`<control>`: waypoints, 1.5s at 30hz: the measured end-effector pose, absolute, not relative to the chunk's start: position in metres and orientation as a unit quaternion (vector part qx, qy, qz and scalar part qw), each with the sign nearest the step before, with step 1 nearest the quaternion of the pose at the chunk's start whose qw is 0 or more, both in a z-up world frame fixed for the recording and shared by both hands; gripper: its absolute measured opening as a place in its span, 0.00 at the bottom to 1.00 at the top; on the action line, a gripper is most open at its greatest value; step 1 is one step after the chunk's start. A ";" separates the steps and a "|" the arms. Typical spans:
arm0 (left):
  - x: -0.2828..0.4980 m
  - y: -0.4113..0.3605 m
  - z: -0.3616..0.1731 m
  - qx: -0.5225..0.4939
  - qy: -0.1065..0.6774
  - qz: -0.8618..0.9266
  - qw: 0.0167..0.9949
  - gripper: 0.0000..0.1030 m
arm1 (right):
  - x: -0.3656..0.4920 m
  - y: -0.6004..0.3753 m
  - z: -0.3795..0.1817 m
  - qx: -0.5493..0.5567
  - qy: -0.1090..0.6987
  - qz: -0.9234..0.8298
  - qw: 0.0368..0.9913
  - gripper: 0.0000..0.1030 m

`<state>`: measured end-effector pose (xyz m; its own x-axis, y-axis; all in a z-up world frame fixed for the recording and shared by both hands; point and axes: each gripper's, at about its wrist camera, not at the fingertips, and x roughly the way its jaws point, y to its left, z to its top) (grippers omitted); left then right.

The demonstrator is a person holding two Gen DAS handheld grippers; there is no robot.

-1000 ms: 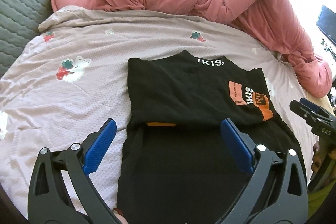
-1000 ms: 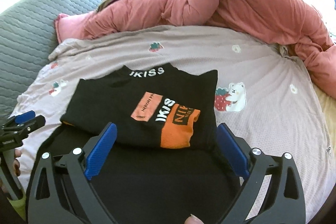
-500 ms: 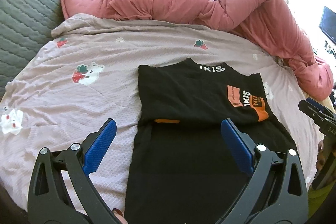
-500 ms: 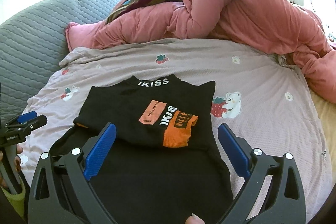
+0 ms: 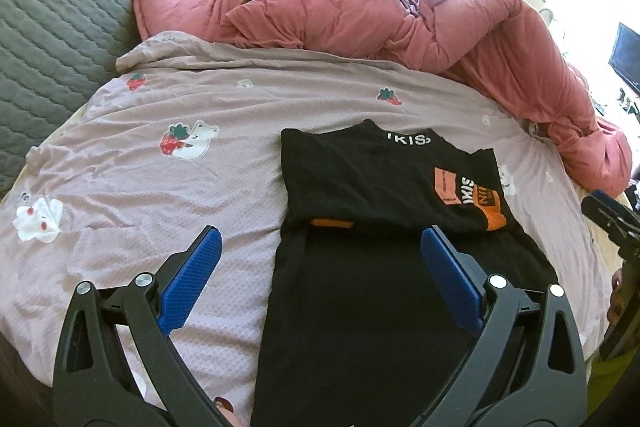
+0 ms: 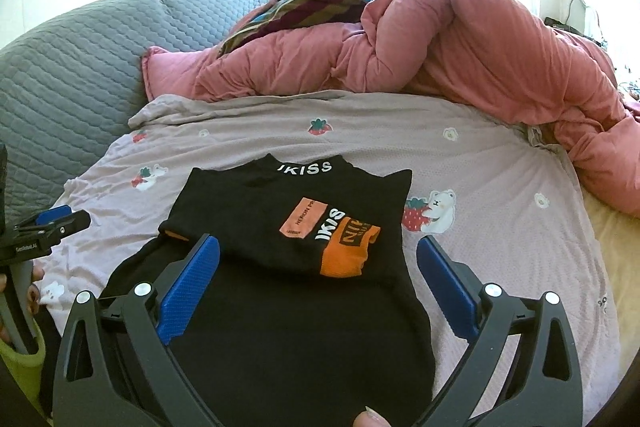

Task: Fold small clothes
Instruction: 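Move both tools away from the cuffs toward the black shirt hem, then grasp the shirt hem with the left tool while the right tool grasps the hem beside it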

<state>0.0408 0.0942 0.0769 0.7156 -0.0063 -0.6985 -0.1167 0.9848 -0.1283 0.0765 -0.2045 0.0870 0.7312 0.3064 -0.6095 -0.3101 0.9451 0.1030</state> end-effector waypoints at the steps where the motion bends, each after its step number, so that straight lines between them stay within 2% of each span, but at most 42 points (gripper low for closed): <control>1: 0.038 0.095 0.076 -0.080 0.377 0.031 0.922 0.91 | 0.074 -0.206 0.087 -0.004 0.327 0.166 0.930 0.95; 23: 0.001 0.111 0.062 -0.080 0.392 0.053 0.915 0.91 | 0.041 -0.229 0.079 -0.019 0.334 0.161 0.929 0.95; 36: -0.019 0.112 0.031 -0.059 0.422 0.056 0.903 0.91 | 0.017 -0.254 0.054 -0.026 0.370 0.146 0.917 0.95; 45: -0.037 0.123 0.001 -0.080 0.457 0.040 0.885 0.91 | 0.002 -0.268 0.028 -0.035 0.405 0.138 0.903 0.95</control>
